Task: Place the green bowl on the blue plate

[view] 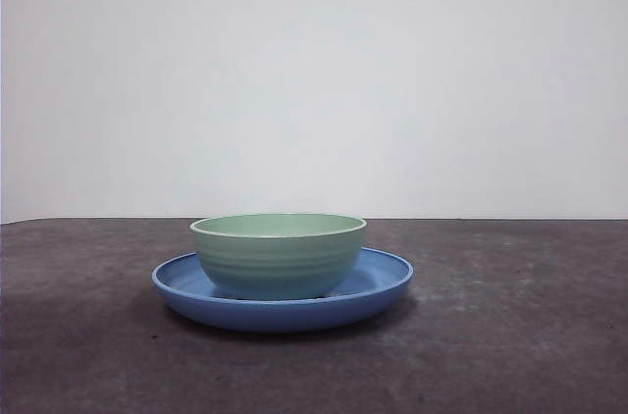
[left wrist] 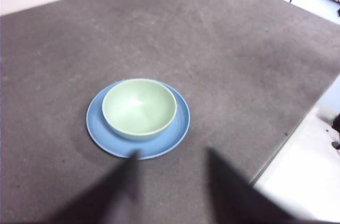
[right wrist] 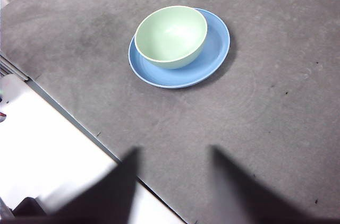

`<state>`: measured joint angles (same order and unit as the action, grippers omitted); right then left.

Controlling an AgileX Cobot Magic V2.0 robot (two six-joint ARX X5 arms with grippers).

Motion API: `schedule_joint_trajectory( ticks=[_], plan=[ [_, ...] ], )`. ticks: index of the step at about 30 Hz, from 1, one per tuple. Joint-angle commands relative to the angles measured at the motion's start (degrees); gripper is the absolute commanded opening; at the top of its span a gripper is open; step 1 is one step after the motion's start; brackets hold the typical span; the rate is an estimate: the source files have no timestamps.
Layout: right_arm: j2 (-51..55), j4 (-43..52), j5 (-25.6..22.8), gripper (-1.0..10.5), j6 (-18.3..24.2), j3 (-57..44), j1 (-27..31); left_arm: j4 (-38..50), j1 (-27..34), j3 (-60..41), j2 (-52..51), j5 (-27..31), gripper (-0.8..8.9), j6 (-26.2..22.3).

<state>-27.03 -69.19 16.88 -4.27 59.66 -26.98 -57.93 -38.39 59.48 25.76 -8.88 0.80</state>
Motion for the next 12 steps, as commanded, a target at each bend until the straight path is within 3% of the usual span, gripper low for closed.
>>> schedule_joint_trajectory(
  ticks=[1, 12],
  plan=[
    [-0.2, 0.6, 0.2, 0.3, 0.0, 0.6, -0.3, 0.1, -0.5, 0.3, 0.2, 0.0, 0.16, 0.8],
    [-0.2, 0.6, -0.2, 0.3, 0.2, 0.7, -0.3, 0.3, -0.5, 0.3, 0.2, 0.0, 0.2, 1.3]
  ],
)
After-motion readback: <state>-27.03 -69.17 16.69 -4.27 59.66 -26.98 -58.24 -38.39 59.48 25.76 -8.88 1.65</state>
